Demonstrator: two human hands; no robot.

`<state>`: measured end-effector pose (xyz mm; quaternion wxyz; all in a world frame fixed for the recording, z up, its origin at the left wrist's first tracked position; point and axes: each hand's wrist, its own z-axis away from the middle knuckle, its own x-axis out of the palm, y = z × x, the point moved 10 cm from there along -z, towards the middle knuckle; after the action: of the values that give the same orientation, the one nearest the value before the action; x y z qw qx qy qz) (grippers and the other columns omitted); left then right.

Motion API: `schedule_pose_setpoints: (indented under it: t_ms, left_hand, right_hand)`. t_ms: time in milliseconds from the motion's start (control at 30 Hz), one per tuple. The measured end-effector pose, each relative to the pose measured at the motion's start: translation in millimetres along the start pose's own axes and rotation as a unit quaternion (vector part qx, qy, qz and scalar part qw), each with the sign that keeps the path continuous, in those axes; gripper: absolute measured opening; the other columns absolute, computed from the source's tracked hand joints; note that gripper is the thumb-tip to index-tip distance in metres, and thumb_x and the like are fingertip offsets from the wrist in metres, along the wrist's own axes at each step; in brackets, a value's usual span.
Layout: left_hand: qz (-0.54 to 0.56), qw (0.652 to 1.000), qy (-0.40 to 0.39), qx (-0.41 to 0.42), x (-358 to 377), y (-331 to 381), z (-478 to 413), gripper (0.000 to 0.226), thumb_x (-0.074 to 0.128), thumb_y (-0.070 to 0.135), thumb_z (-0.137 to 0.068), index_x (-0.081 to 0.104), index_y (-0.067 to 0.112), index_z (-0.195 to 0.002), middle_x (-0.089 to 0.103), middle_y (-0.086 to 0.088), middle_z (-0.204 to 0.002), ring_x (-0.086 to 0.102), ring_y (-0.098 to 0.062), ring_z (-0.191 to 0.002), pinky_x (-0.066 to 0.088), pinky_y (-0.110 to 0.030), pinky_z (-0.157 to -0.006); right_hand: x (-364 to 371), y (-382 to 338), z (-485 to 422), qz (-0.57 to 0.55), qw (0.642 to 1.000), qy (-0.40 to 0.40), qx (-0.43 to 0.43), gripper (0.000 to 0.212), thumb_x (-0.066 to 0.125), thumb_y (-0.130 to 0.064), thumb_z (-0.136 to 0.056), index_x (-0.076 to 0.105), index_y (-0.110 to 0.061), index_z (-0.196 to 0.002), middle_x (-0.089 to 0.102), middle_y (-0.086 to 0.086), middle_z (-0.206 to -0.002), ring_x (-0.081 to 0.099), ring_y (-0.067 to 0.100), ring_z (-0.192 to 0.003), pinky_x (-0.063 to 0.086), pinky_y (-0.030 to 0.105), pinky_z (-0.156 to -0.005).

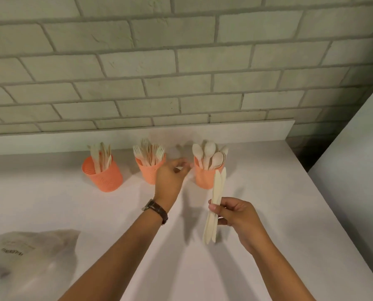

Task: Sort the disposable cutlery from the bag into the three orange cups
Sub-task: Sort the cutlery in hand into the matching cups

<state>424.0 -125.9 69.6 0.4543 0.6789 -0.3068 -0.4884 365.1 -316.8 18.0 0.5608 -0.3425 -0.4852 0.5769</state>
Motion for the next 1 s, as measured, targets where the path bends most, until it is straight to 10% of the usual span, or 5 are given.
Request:
schedule_pose_setpoints:
  t_ms: [167,333,767,1000]
  left_hand:
    - [0.040,0.998,0.012,-0.049,-82.3,-22.0,39.4,0.016,0.065,0.026,-0.084,0.070,0.038,-0.074,0.073,-0.006,-0.079,0.056,-0.006,-0.065,0.049,-0.034,-0.073]
    - [0.070,0.995,0.046,-0.058,-178.2,-38.5,76.1,0.014,0.066,0.021,-0.083,0.073,0.032,-0.079,0.073,0.008,-0.078,0.054,0.000,-0.060,0.045,-0.016,-0.065]
    - [0.035,0.994,0.095,-0.028,-404.8,-81.9,84.4,0.012,0.068,0.022,-0.081,0.073,0.032,-0.084,0.074,-0.003,-0.079,0.062,-0.032,-0.084,0.051,-0.022,-0.072]
    - [0.034,0.989,0.134,-0.051,-461.0,-103.5,94.5,0.013,0.068,0.021,-0.080,0.073,0.032,-0.085,0.072,0.020,-0.082,0.065,0.002,-0.080,0.047,-0.003,-0.071]
  right_hand:
    - [50.8,-0.6,-9.8,0.042,0.999,-0.016,-0.005,0.008,0.073,-0.004,-0.077,0.075,-0.009,-0.083,0.072,0.001,-0.075,0.067,0.011,-0.064,0.055,0.025,-0.059]
    - [126.7,-0.6,-17.3,0.060,0.997,-0.042,-0.015,0.010,0.074,-0.001,-0.075,0.073,-0.008,-0.082,0.072,0.001,-0.073,0.067,0.010,-0.063,0.054,0.022,-0.056]
    - [303.2,-76.1,-59.9,0.104,0.976,0.067,-0.180,0.016,0.075,-0.001,-0.075,0.065,-0.014,-0.075,0.067,0.006,-0.074,0.067,0.015,-0.066,0.057,0.029,-0.068]
    - [345.6,-65.0,-111.5,0.291,0.939,0.119,-0.142,0.022,0.072,-0.011,-0.078,0.056,-0.005,-0.064,0.060,0.009,-0.063,0.060,0.026,-0.066,0.047,0.020,-0.050]
